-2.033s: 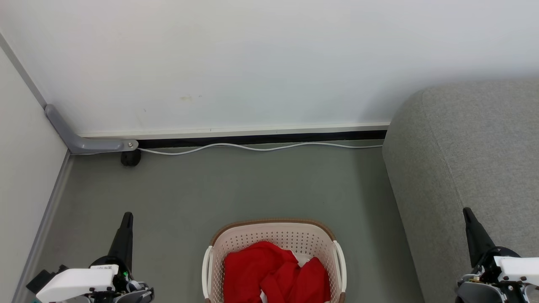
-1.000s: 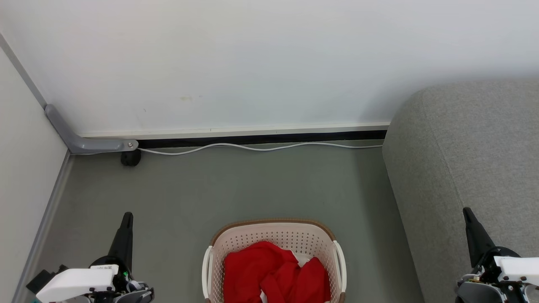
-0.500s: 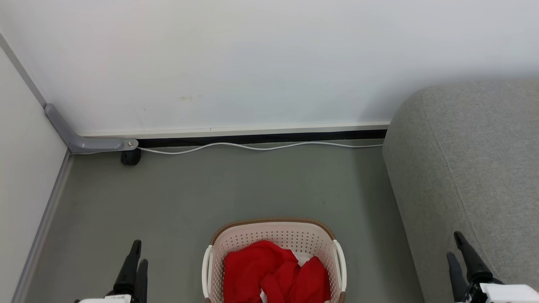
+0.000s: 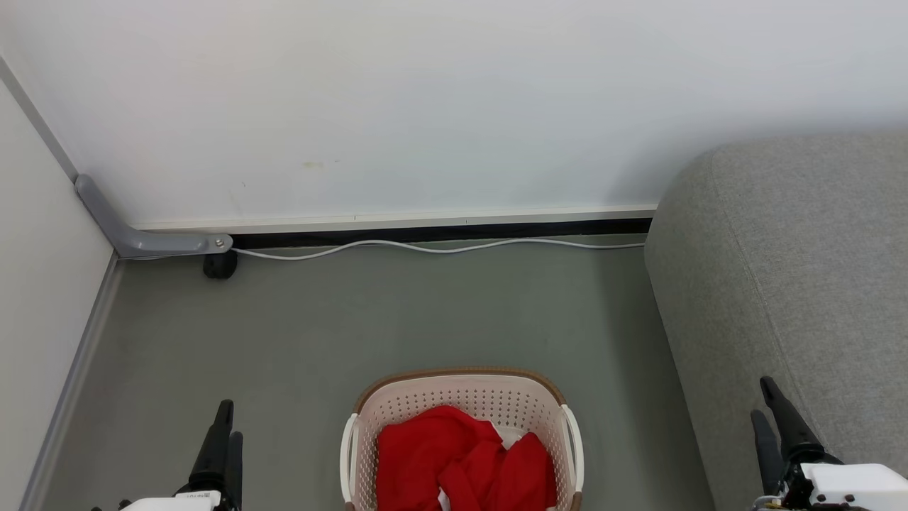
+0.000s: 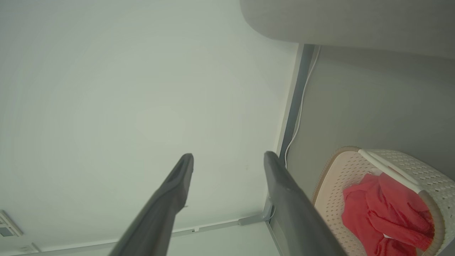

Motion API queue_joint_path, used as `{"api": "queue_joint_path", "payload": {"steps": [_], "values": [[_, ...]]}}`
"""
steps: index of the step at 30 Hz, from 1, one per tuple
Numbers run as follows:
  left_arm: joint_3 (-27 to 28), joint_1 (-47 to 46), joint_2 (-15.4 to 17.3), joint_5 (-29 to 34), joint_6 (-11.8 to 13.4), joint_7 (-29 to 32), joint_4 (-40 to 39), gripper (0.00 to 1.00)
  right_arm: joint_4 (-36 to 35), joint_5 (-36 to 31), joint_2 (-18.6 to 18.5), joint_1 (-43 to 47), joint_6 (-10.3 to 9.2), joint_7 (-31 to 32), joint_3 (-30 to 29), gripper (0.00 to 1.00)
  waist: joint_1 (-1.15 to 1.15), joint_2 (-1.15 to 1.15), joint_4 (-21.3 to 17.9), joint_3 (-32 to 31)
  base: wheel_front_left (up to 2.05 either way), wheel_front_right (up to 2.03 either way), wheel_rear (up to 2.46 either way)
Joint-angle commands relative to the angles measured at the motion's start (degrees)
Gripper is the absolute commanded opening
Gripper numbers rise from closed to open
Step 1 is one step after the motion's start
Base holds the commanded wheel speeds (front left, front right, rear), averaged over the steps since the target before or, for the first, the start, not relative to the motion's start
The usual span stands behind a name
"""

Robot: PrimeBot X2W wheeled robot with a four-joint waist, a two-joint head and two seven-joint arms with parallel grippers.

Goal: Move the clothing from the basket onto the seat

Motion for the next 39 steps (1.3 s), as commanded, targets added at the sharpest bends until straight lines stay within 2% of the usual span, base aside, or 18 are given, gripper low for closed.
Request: {"api": "queue_joint_path", "payload": {"steps": [1,10,19,39], "values": [[0.2,-3.3,0.9,1.6,-0.1,-0.7,-1.4,1.00,-1.5,-0.9,-1.5,-3.0,0.18,-1.0,0.7,1.00,-0.01,0.00,0.0,0.0,0.00,0.00,0.00],[0.2,-4.2,1.1,5.9,-0.1,-2.0,-1.4,1.00,-0.9,-2.9,-2.8,-4.8,0.19,-2.7,3.0,1.00,-0.01,0.00,0.0,0.1,0.00,0.00,0.00],[0.6,-5.2,1.2,12.9,-0.1,-3.5,-1.5,1.00,-0.3,-7.5,-3.7,-6.6,0.19,-4.3,4.2,1.00,-0.01,0.00,0.0,0.3,0.00,0.00,0.00],[0.4,-6.8,2.1,30.6,-0.2,-6.9,-2.2,1.00,1.9,-23.1,-6.4,-9.9,0.21,-7.6,8.5,1.00,-0.01,0.00,0.2,0.3,0.00,0.00,0.00]]}}
